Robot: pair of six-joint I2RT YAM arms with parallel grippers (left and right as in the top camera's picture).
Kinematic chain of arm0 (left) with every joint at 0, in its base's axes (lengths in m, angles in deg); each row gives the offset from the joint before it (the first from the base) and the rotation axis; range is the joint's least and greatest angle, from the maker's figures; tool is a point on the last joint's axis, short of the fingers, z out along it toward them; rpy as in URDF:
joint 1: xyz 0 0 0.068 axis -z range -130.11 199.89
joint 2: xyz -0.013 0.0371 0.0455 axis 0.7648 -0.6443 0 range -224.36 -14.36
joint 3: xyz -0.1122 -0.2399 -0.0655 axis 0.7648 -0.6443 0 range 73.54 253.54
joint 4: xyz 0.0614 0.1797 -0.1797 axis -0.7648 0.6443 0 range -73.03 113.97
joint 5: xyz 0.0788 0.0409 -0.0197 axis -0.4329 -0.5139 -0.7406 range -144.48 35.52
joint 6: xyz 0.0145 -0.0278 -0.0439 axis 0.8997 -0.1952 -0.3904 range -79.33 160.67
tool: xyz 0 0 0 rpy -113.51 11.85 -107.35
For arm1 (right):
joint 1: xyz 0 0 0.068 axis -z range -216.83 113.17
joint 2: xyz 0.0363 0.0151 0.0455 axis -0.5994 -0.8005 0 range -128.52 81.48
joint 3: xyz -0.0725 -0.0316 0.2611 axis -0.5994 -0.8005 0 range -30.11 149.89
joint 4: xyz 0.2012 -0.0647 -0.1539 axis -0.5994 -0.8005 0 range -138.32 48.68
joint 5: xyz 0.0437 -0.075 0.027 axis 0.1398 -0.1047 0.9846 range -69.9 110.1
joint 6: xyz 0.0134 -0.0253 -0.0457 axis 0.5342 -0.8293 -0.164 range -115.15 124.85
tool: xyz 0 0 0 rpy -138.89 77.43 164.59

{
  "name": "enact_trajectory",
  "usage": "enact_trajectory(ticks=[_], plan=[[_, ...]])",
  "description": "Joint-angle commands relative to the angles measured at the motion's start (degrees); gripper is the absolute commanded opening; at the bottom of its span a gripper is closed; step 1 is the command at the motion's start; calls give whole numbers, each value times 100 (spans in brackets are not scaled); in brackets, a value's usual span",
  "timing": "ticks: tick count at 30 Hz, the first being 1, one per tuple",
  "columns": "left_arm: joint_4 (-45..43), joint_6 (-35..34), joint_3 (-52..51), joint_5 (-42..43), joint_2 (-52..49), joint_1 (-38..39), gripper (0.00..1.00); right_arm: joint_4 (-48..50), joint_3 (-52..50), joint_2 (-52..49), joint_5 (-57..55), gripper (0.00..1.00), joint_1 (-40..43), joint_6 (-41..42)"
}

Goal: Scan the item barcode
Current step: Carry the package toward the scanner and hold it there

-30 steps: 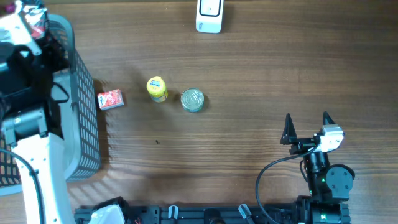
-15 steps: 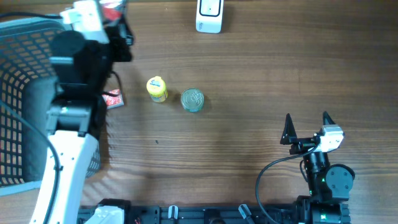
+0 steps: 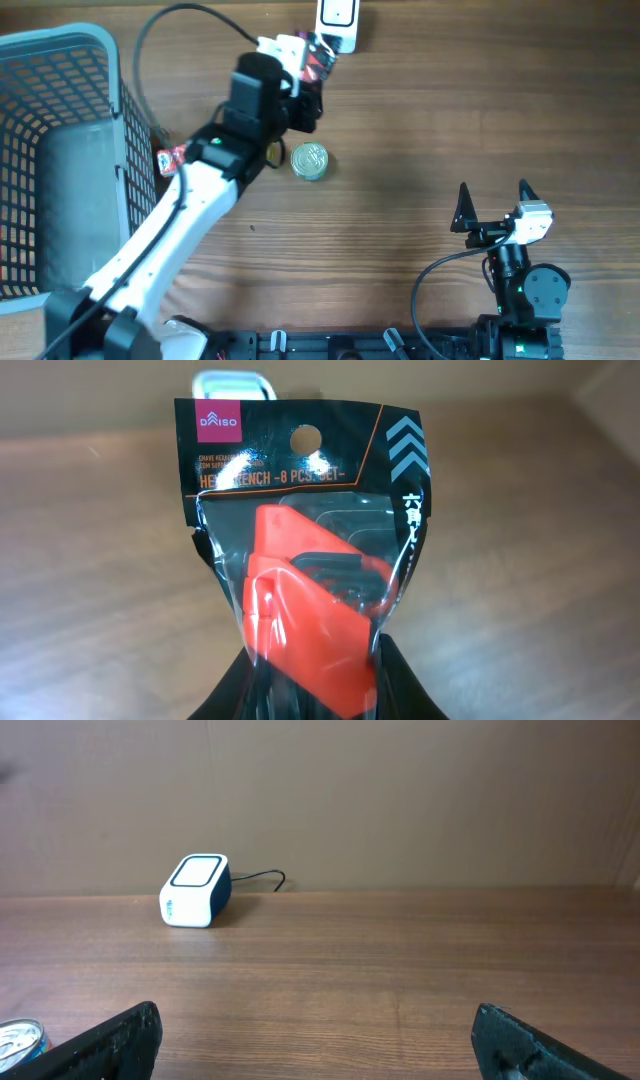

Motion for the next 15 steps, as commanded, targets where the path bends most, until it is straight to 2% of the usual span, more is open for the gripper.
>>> enact_trajectory(ticks=[1, 9, 15], plan=[[-31, -50, 90, -37, -269, 400, 17, 20, -9, 39, -52, 100, 31, 70], [59, -74, 90, -39, -977, 1123, 18, 20, -9, 39, -52, 100, 31, 68], [173, -280, 90, -33, -1593, 1329, 17, 20, -9, 39, -52, 100, 31, 70]])
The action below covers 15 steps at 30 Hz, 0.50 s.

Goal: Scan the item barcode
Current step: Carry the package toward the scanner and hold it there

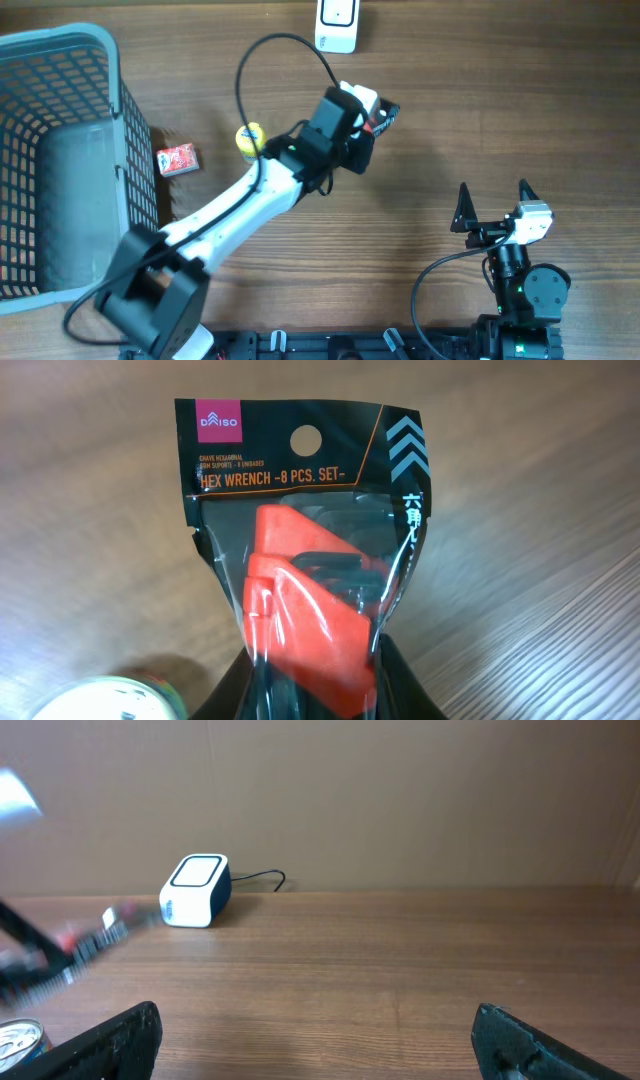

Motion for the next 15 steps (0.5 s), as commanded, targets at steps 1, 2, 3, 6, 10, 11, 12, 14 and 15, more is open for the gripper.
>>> enact_trajectory(ticks=[1, 2, 3, 6, 10, 11, 12, 14, 15], plan=[[28, -260, 85, -17, -389, 101, 17, 20, -9, 39, -52, 100, 31, 68], [35, -293, 85, 2, -457, 103, 17, 20, -9, 39, -52, 100, 31, 68], [48, -291, 85, 42, -514, 101, 18, 20, -9, 39, -52, 100, 31, 70], [87, -400, 85, 50, -640, 101, 18, 20, -9, 39, -52, 100, 31, 68], [94, -398, 85, 225, -675, 107, 18, 20, -9, 39, -52, 100, 31, 70], [90, -398, 85, 291, -675, 107, 18, 20, -9, 39, -52, 100, 31, 70], [85, -398, 85, 420, -675, 101, 18, 20, -9, 39, -52, 100, 31, 70], [92, -404, 85, 658, -675, 81, 19, 20, -9, 39, -52, 100, 31, 70], [90, -426, 85, 748, -675, 74, 19, 20, -9, 39, -52, 100, 31, 70]])
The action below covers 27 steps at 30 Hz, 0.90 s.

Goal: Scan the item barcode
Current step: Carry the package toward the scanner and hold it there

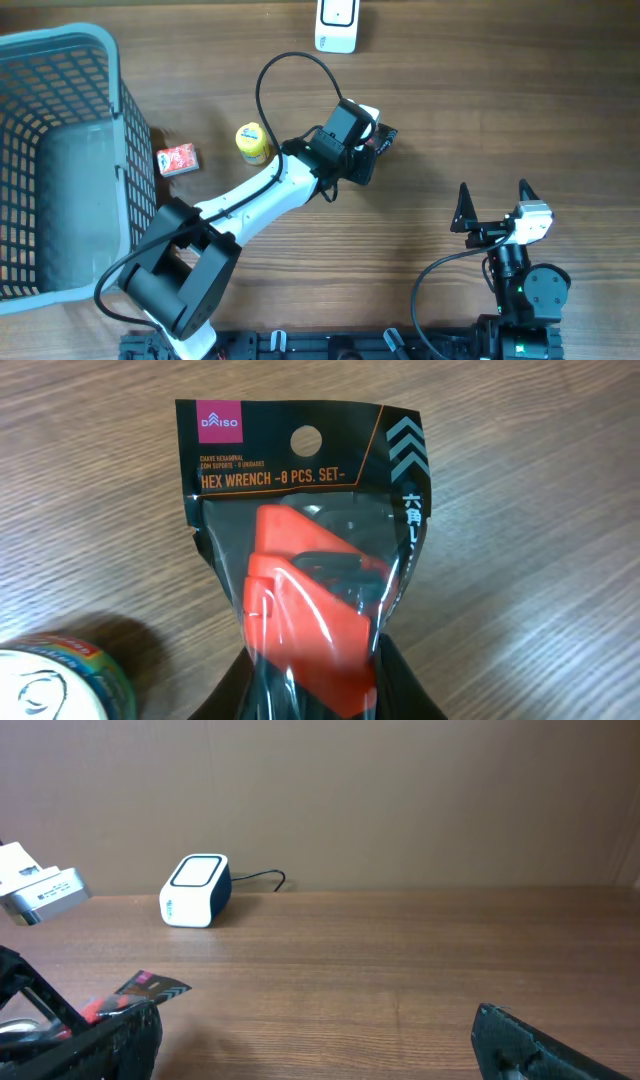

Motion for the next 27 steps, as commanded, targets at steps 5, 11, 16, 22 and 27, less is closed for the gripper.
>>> enact_trajectory(ticks=[5, 11, 16, 22, 27], plan=[[-44, -278, 85, 957, -55, -15, 19, 20, -9, 39, -52, 100, 31, 68], [-105, -887, 85, 1626, -55, -203, 15, 20, -9, 39, -52, 100, 31, 70], [-428, -1523, 85, 2450, -55, -555, 18, 20, -9, 39, -52, 100, 31, 70], [-503, -1751, 85, 3178, -55, -1132, 15, 20, -9, 39, -52, 100, 31, 68], [-503, -1770, 85, 3576, -55, -1357, 13, 20, -9, 39, -52, 100, 31, 70]])
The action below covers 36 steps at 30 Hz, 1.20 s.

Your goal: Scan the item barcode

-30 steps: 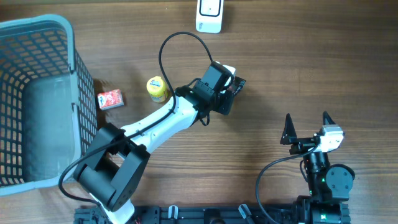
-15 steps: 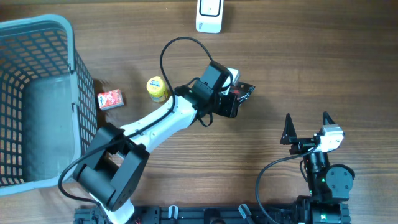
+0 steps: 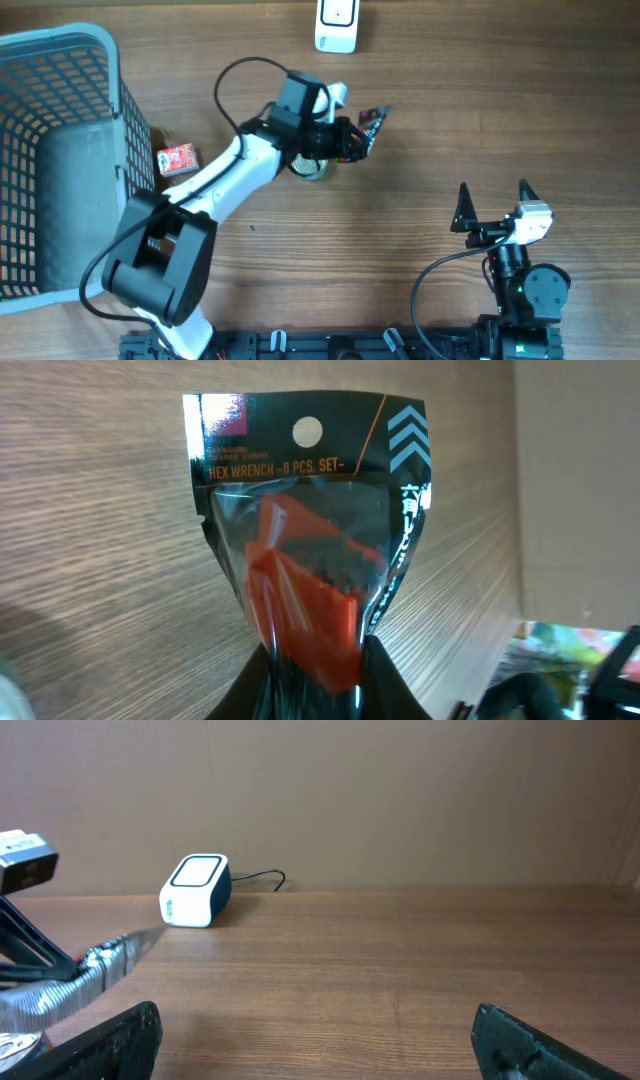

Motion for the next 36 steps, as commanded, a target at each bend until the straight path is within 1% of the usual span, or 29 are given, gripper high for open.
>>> enact_trajectory(ticks=[1, 11, 13, 18, 19, 23, 27, 29, 31, 33, 34, 36], plan=[[-37, -125, 83, 667, -55, -96, 13, 20, -9, 39, -52, 100, 31, 70], [-37, -125, 83, 667, -55, -87, 13, 20, -9, 39, -52, 100, 31, 68], [-37, -122, 83, 667, -55, -87, 13, 61, -9, 39, 72, 100, 28, 192], [-39, -122, 83, 667, -55, -87, 13, 105, -7, 24, 337, 100, 31, 1038], [-44, -122, 83, 664, -52, -87, 13, 129, -7, 24, 614, 100, 31, 1606], [-94, -122, 83, 667, -55, -87, 13, 162, -7, -11, 1550, 100, 31, 2594], [-103, -125, 83, 667, -52, -87, 13, 149, 0, -411, 1880, 100, 31, 4745], [-101, -122, 83, 669, -52, -87, 13, 153, 0, -809, 2131, 100, 31, 5348], [-101, -122, 83, 669, -52, -87, 13, 190, 0, -1300, 2490, 100, 31, 5786], [-101, -125, 83, 669, -55, -87, 13, 339, 0, -1746, 2817, 100, 31, 5917], [-103, -122, 83, 669, -52, -87, 13, 518, 0, -1989, 2973, 100, 31, 5827], [-105, -122, 83, 669, -55, -87, 12, 848, 0, -2433, 3335, 100, 31, 5302]])
